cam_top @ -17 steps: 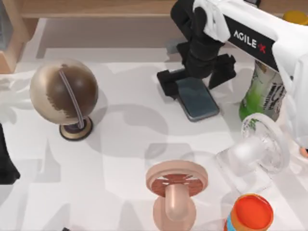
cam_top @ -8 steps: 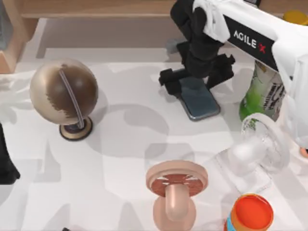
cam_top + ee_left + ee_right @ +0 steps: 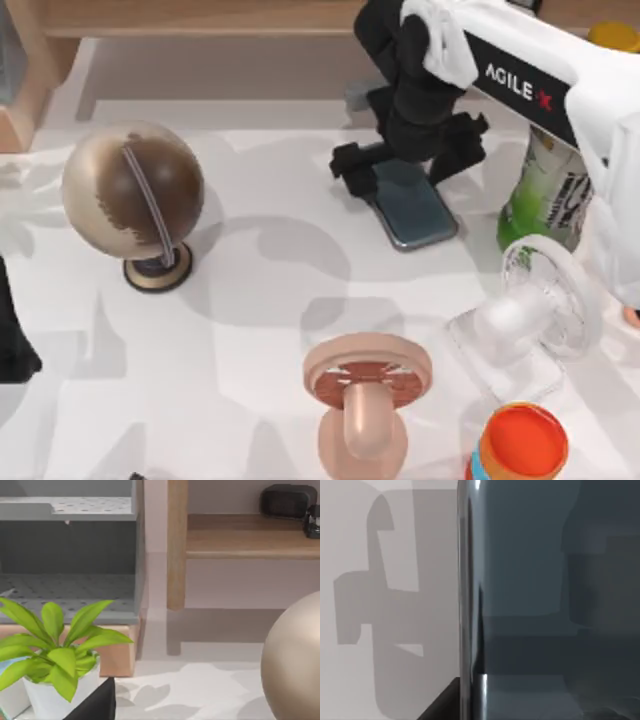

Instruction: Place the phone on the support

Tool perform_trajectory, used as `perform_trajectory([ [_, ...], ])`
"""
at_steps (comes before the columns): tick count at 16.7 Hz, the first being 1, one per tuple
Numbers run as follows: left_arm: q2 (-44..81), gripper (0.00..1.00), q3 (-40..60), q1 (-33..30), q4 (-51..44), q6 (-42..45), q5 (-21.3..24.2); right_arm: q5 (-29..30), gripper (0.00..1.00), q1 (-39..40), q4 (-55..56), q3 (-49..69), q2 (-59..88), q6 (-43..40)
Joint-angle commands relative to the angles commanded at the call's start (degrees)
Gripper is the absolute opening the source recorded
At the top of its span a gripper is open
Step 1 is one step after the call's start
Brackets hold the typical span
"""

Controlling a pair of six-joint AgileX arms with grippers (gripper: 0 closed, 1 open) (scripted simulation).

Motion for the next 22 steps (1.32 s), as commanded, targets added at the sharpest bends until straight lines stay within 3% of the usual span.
perform_trajectory([
  [22,0.00,1.00,0.00,0.00,0.00,0.00,0.00,1.73,0.00,2.29,-3.42,2.35,-6.80,0.47],
])
